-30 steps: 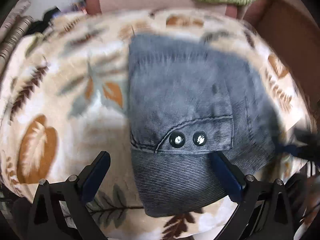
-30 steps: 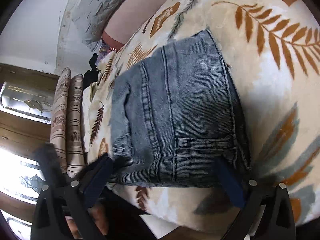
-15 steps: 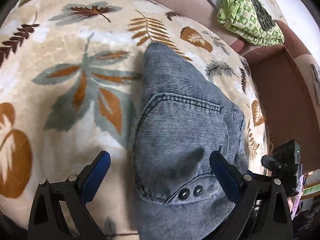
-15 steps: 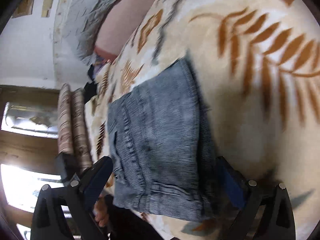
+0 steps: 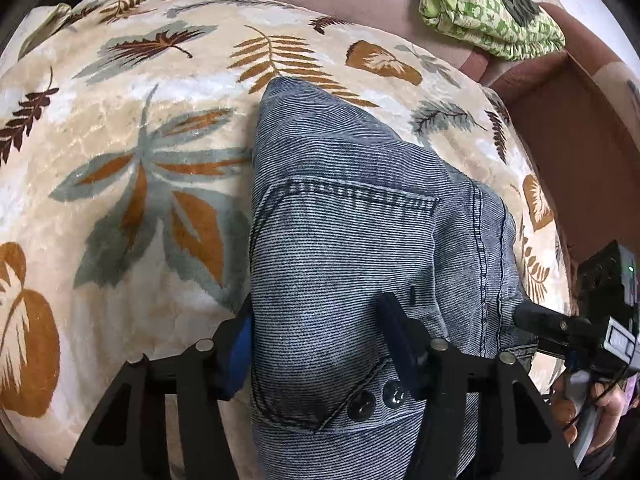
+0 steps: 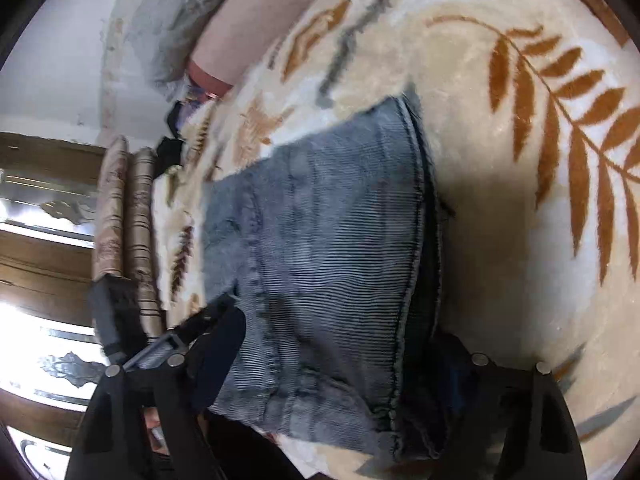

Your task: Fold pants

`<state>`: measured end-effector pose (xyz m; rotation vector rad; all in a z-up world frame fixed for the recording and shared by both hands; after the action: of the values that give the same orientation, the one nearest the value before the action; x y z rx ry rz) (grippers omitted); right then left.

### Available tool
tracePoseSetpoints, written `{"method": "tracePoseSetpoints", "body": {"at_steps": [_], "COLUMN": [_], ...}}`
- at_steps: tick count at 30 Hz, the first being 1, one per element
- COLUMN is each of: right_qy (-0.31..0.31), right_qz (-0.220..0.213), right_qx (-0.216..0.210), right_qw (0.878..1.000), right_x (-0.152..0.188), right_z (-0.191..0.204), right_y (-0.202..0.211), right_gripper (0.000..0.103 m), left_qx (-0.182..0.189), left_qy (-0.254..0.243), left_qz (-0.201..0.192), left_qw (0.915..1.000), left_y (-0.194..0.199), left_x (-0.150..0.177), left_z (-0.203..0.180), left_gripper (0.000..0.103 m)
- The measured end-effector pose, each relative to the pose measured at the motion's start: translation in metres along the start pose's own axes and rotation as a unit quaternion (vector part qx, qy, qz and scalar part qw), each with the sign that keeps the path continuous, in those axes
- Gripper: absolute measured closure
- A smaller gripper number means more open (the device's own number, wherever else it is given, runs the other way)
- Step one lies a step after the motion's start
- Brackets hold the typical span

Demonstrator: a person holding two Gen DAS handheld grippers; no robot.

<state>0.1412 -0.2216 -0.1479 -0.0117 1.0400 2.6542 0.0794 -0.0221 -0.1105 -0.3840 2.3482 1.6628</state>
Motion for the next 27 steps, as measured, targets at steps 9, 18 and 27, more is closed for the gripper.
{"method": "tracePoseSetpoints", "body": {"at_steps": [9, 18, 27], "right_qy": [0.035, 0.093, 0.158], "right_qz": [-0.001, -0.043, -0.088], "right_qx": [0.048, 0.028, -0.017], "right_qw": [0.998, 0.994, 0.983], "right_x": [0.003, 0.013, -0.026], "right_z": [0.009, 0.062, 0.142], "right_y": [-0.003, 0.028, 0.035], "right_gripper": [0.049, 0.072, 0.073], "left_qx": [-0.010, -0.035, -0.047], "left_qy": [-0.013, -0.077, -0.065], "left_qz": [-0.004, -0.068, -0.159], "left_qw": [0.9999, 0.9941, 0.9839], "left_y": [0.000, 0.050, 0.115], "left_x": [0.001, -0.005, -0.063], "left_z": [-0.004, -0.025, 0.003], "left_gripper": [0.049, 0.081, 0.081]}}
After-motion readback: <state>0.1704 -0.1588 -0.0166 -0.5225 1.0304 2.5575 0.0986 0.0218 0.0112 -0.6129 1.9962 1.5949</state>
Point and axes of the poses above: each gripper's, at about its wrist camera, not at the fingertips, and y roughly against the way its jaws point, z to its left, x to its underside, the point moved 2 cm from there along -y, roughly the way its jaws point, and after that the axes turned 1 degree about -x, right-handed, at the moved point
